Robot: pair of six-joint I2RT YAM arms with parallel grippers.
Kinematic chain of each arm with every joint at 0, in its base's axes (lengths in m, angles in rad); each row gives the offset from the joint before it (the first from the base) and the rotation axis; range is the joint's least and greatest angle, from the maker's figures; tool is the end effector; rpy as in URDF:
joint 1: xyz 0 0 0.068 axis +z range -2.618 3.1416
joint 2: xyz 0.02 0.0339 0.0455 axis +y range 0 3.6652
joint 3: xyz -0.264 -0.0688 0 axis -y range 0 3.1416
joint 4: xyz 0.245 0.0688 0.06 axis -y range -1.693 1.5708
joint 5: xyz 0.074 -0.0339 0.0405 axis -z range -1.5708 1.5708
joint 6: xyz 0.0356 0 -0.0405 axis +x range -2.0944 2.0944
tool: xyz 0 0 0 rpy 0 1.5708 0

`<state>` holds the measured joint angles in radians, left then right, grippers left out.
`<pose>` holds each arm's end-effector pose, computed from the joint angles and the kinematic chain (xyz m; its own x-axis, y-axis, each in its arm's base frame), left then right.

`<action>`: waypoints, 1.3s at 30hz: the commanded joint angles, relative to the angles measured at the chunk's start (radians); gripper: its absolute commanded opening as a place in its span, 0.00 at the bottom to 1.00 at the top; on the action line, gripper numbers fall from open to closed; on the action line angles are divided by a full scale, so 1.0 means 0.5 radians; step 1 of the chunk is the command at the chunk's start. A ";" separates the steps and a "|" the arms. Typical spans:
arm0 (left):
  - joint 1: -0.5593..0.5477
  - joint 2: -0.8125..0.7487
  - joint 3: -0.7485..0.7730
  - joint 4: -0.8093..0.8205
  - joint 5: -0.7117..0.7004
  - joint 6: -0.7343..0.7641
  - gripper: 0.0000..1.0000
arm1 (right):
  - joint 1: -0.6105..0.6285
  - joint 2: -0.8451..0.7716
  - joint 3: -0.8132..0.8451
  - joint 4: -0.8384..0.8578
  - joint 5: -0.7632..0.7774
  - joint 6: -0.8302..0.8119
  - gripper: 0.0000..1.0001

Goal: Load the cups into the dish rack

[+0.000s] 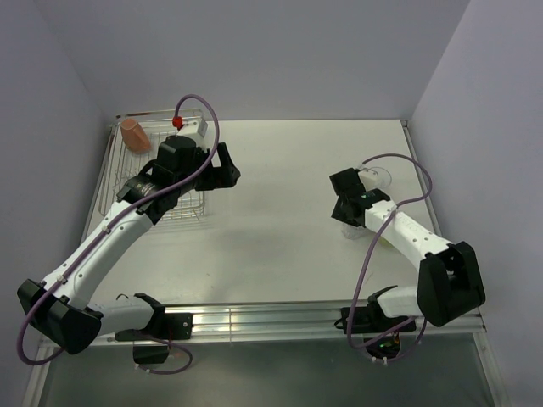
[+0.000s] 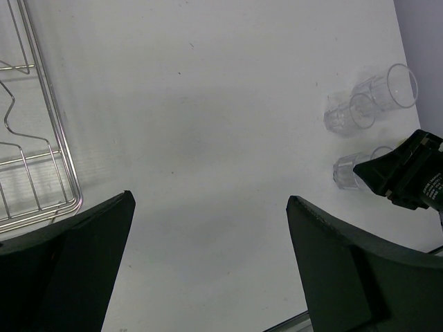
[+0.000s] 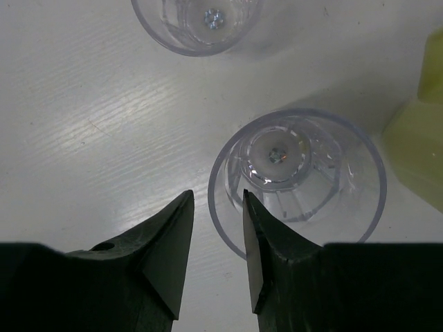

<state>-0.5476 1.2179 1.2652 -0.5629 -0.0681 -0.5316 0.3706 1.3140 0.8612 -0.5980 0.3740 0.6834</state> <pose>0.2283 -0.1364 0.3787 -0.6006 -0.2261 -0.7669 0.1908 0.8909 -0.4121 0.2403 0.0794 0.2226 -0.7333 0.3457 -0.5855 0.3805 0.9223 0.0679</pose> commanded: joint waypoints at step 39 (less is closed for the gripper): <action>0.641 0.258 0.124 0.824 1.488 -0.311 0.99 | 0.060 0.123 0.643 1.645 -2.070 0.611 0.00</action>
<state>-0.2569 1.3228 1.3388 -0.3325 0.4015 -0.6292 0.3969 1.3396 1.1049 -0.0612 -0.5087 0.8486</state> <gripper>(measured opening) 0.992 0.042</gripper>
